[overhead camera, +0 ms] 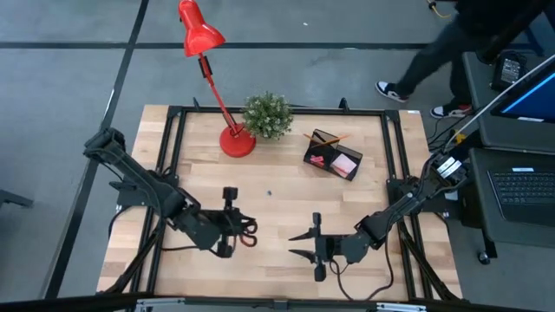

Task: Pick and place office supplies into organizer
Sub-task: Put the black scissors into the black desk organizer

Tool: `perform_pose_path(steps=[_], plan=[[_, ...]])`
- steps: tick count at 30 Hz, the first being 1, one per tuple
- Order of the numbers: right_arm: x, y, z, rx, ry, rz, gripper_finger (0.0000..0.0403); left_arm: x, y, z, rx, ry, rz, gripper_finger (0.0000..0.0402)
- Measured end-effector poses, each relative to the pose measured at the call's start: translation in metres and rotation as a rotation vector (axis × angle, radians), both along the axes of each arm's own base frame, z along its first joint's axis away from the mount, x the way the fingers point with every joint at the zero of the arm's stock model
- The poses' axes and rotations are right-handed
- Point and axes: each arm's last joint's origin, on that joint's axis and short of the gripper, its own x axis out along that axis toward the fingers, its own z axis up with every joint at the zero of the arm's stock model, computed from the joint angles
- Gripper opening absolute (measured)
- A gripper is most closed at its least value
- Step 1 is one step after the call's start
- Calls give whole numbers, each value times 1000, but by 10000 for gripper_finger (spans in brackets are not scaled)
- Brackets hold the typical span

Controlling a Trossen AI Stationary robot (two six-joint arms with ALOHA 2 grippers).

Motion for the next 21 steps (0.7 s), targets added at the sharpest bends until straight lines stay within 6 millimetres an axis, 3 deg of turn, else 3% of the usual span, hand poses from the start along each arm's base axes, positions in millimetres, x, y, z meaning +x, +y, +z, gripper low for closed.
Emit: perform_pose_path(steps=[10,21], plan=[[-9,11,8,-29,-72,-70,136,18,13,-15,38,-299,57,13],[-8,25,38,-70,-130,-239,136,20,52,-30,15,-709,174,13]])
